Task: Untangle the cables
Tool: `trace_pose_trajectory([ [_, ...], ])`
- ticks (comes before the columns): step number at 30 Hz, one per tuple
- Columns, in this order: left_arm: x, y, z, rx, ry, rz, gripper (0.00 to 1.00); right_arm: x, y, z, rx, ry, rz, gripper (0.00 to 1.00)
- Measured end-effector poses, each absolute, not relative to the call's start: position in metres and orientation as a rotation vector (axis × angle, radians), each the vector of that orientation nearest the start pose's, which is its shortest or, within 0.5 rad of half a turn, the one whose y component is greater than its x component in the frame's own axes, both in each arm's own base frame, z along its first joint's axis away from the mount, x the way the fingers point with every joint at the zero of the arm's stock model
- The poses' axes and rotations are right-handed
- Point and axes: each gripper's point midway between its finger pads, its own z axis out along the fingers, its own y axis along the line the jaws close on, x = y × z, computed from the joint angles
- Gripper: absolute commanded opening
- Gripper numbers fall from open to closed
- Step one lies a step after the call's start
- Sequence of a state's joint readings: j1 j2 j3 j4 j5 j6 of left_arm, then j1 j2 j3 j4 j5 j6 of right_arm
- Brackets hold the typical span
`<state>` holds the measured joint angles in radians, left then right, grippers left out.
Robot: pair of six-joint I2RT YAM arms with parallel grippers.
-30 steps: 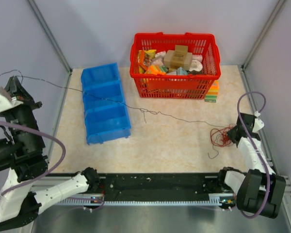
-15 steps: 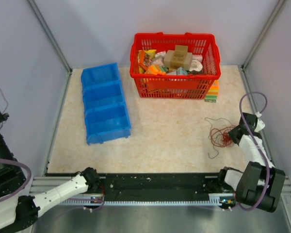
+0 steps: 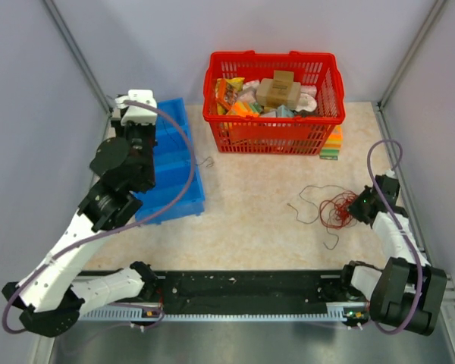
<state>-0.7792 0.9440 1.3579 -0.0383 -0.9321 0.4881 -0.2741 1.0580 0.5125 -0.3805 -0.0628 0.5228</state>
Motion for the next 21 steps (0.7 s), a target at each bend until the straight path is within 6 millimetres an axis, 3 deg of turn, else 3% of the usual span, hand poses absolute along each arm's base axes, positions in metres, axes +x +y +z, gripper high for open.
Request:
trace_pose_trajectory([
  [3,0.297,-0.049,0.464,0.024,1.47,0.383,0.0,0.25,-0.033,0.046,0.931,2.334,0.206,0.02],
  [5,0.299,-0.037,0.454,-0.008,1.499,0.389,0.0,0.25,-0.031,0.045,0.927,2.344,0.22,0.02],
  [10,0.286,-0.026,0.461,-0.083,1.48,0.316,0.0,0.252,-0.025,0.045,0.909,2.351,0.262,0.02],
  [16,0.284,-0.026,0.468,-0.124,1.467,0.261,0.0,0.255,-0.021,0.048,0.892,2.345,0.299,0.03],
  [21,0.29,-0.031,0.442,-0.135,1.526,0.232,0.0,0.256,-0.019,0.048,0.886,2.345,0.315,0.03],
])
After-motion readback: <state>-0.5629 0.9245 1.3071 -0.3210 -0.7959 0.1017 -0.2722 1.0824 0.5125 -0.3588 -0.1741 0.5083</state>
